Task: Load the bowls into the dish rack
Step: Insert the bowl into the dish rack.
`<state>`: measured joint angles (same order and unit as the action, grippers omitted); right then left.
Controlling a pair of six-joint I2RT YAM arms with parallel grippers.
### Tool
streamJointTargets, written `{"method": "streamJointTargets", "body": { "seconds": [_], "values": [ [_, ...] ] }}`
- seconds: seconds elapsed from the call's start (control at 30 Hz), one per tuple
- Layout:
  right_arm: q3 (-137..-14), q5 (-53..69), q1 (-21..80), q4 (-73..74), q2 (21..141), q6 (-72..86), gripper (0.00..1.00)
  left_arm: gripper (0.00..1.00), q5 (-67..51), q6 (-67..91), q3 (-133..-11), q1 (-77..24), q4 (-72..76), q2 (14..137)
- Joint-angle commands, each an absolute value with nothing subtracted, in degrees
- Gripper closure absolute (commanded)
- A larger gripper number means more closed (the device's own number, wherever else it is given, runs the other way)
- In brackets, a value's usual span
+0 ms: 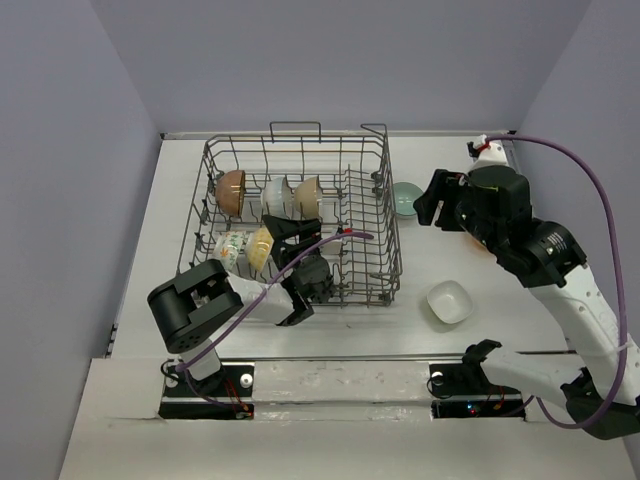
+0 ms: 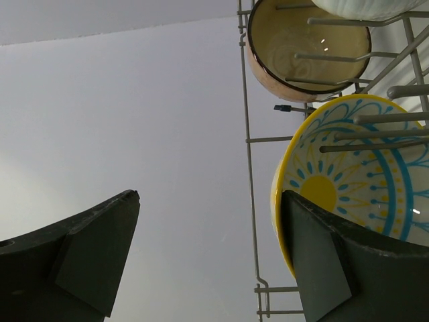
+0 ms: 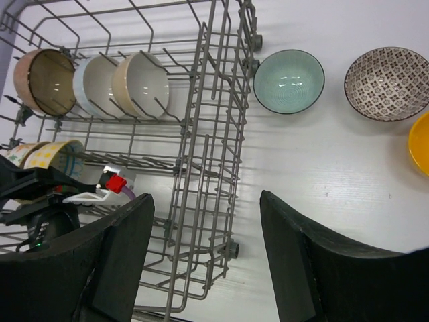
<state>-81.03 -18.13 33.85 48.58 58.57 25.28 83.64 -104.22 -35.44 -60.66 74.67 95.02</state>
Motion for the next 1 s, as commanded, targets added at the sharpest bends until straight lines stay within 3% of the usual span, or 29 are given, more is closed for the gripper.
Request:
{"method": "streamJointTargets", "body": {
  "seconds": [0.0,0.3,0.97],
  "values": [
    [-81.47,-15.65,34.28,42.55,55.37,25.14,0.3,0.01,98.53,-108.28,-37.79,-61.52,119.36,96.5],
    [-87.62,-13.8,34.28,42.18,59.15,24.96,0.27,0.01,98.53,-108.46,-38.32,-61.52,119.36,98.26],
    [-86.83,-13.54,34.28,42.71,60.38,24.26,0.26,0.01,98.53,-105.29,-37.88,-61.35,119.44,104.32]
  ]
}}
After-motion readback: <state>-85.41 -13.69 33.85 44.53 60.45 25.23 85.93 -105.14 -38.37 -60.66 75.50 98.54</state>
